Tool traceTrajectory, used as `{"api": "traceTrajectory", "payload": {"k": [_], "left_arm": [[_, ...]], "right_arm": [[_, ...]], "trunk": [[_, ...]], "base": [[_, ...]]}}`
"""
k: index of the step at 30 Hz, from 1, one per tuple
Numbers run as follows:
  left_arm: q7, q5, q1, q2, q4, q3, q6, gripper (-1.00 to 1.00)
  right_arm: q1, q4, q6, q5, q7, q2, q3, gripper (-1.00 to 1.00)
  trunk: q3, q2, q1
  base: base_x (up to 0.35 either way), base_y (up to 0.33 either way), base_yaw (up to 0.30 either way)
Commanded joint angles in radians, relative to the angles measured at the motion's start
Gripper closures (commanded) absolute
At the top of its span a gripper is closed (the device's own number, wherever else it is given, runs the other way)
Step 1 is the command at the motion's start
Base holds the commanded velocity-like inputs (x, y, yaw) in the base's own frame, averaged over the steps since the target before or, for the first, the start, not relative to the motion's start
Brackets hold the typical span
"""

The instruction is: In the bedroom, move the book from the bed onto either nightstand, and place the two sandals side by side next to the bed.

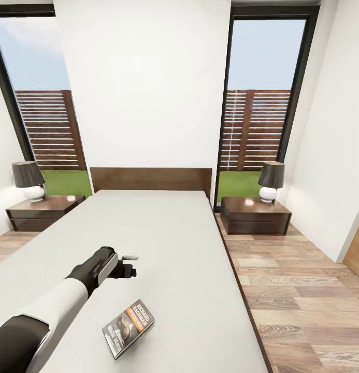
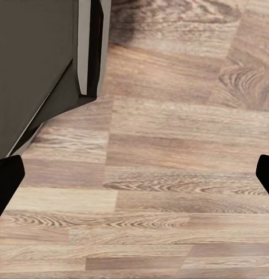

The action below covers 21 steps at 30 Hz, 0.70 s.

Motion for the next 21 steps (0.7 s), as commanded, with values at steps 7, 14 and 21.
{"api": "traceTrajectory", "payload": {"k": [7,14,21], "left_arm": [[0.004,0.008,-0.001,0.001,-0.002,-0.008,0.004,-1.00],[0.004,0.007,-0.001,0.001,-0.002,-0.009,0.004,-1.00],[0.004,0.007,-0.001,0.001,-0.002,-0.011,0.004,-1.00]], "right_arm": [[0.000,0.003,-0.006,-0.009,-0.001,0.000,0.009,-1.00],[0.000,0.006,-0.005,-0.007,-0.001,0.000,0.009,-1.00],[0.000,0.009,0.000,-0.004,0.000,-0.001,0.012,-1.00]], "trunk": [[-0.001,0.000,0.000],[-0.001,0.000,0.000],[-0.001,0.000,0.000]], "base": [[0.000,0.000,0.000],[0.000,0.000,0.000],[0.000,0.000,0.000]]}}
